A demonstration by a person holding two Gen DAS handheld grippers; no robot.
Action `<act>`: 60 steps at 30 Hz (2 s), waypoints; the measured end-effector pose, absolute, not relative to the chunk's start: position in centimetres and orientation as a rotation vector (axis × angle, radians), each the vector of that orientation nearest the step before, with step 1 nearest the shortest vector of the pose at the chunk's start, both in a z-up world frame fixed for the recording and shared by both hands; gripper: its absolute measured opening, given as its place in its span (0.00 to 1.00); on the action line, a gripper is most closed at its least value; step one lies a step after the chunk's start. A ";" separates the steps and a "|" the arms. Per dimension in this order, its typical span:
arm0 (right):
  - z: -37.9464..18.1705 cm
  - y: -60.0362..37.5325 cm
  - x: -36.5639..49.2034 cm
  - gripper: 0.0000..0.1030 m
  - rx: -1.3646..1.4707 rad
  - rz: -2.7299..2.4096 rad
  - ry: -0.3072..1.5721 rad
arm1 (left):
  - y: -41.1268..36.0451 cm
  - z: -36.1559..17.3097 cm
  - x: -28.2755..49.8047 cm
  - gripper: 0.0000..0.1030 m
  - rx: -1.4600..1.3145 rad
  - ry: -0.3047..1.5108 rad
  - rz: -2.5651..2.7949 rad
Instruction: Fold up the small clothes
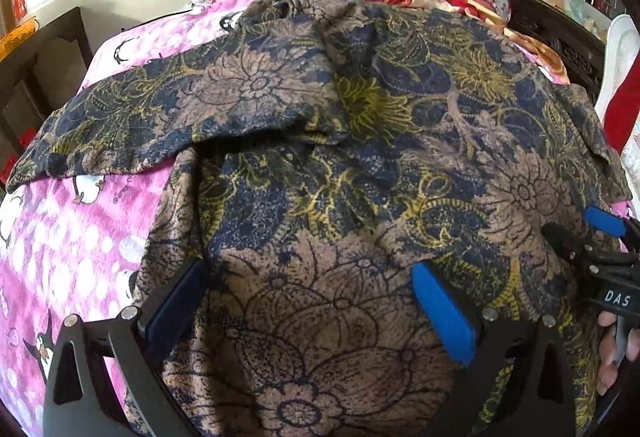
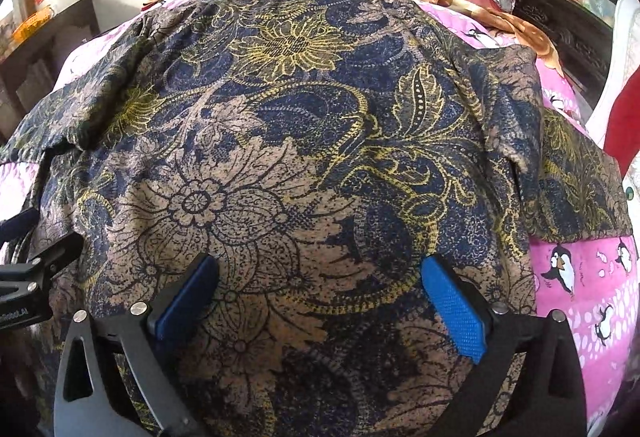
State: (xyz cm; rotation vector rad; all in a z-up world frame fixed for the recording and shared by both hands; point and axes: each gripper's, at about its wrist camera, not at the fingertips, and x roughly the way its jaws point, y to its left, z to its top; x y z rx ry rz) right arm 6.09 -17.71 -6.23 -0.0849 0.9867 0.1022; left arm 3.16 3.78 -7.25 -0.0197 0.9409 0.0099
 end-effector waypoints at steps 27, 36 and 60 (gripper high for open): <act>-6.5 -17.7 5.6 1.00 -0.086 0.093 0.971 | 6.2 -1.5 1.3 1.00 -0.056 0.929 -0.012; -4.0 -18.1 5.6 1.00 -0.137 0.081 0.967 | 16.4 0.0 0.4 1.00 -0.058 0.916 0.143; -6.6 -19.4 6.5 1.00 -0.096 0.115 0.947 | 34.9 -3.7 6.1 0.52 -0.906 0.797 0.185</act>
